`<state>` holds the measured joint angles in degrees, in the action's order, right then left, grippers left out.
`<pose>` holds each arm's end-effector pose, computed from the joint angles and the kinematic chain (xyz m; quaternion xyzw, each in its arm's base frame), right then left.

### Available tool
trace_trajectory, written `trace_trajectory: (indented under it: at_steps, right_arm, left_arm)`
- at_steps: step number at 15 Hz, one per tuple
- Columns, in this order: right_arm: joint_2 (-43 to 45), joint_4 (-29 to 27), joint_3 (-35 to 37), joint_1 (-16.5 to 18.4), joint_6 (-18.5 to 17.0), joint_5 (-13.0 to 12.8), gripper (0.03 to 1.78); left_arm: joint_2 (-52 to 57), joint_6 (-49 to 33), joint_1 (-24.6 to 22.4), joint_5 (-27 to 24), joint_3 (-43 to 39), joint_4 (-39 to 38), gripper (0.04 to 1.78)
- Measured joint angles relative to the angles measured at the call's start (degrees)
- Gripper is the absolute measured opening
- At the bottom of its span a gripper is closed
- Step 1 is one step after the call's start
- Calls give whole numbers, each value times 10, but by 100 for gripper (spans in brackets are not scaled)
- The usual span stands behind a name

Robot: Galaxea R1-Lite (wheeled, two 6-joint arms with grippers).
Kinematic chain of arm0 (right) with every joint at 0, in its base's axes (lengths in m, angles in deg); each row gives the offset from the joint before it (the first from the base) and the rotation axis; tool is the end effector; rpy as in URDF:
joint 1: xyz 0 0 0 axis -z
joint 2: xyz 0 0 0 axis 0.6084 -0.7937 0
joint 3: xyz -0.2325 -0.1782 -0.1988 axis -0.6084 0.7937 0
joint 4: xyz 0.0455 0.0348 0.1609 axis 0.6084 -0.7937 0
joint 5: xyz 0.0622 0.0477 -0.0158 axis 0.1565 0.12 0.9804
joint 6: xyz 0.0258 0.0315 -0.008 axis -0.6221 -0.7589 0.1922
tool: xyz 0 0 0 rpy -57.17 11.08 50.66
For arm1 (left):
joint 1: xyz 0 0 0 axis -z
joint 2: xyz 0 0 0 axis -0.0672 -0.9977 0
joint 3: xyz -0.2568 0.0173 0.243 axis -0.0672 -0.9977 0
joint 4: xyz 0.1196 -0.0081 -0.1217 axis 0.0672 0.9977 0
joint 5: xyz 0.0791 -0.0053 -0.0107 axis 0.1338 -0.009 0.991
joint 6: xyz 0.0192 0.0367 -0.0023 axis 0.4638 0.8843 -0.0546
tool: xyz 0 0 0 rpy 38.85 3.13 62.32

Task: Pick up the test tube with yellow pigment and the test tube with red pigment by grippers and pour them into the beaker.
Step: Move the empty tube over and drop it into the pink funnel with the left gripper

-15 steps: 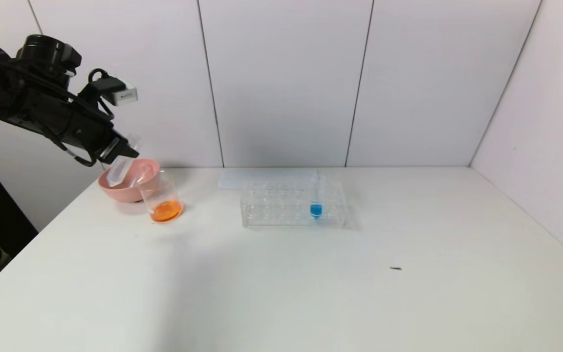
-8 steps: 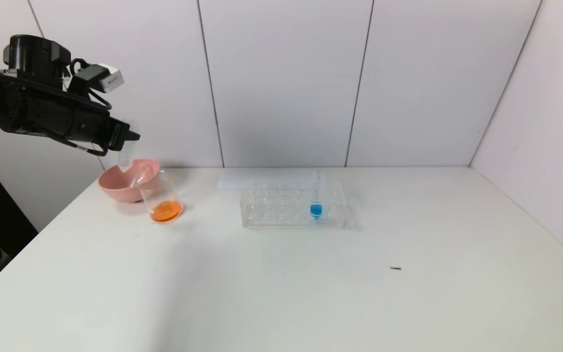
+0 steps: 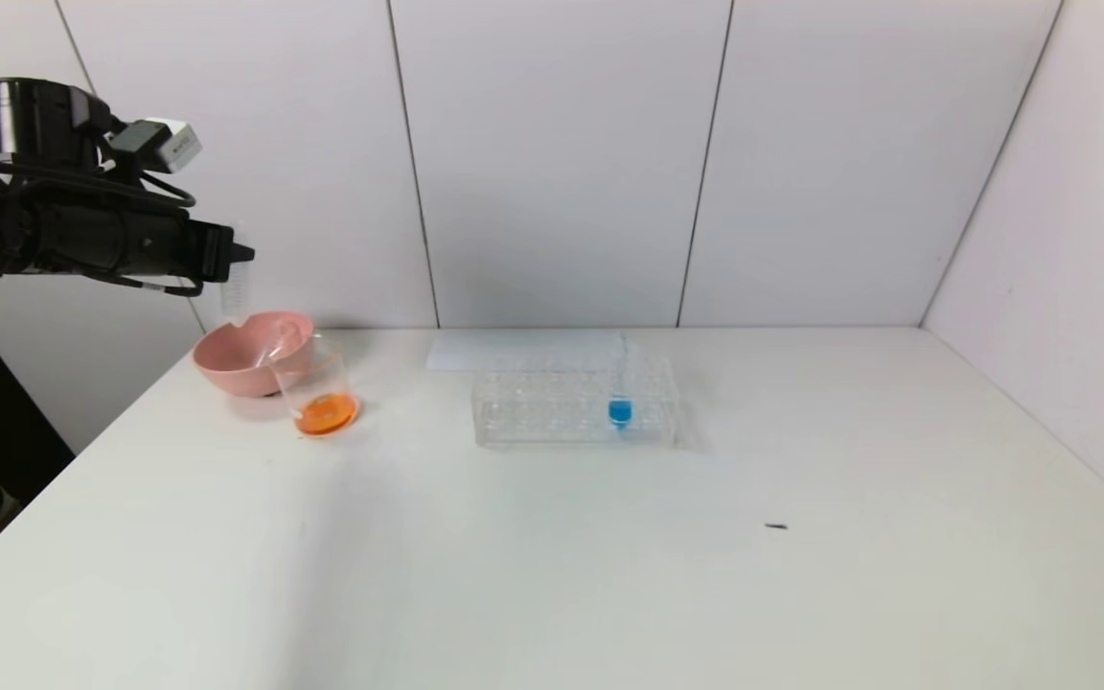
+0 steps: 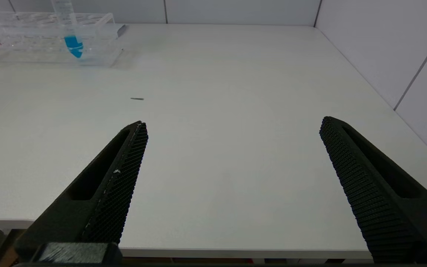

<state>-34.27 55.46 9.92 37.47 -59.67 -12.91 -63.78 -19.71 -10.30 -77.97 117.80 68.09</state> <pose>-0.0793 0.0000 0.0758 -0.0007 0.0009 0.0002 1.0000 0.3837 0.0347 0.3190 0.0732 0.1804 -0.0669 0.9786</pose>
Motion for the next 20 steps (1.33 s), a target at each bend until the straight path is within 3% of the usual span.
trace_trajectory:
  at_steps: [10, 20]
  right_arm:
    - [0, 0, 0, 0, 0, 0, 170]
    - [0, 0, 0, 0, 0, 0, 170]
  left_arm:
    - [6, -93, -20, -2, -57, -139, 45]
    - [-20, -99, -42, -4, -59, -158, 45]
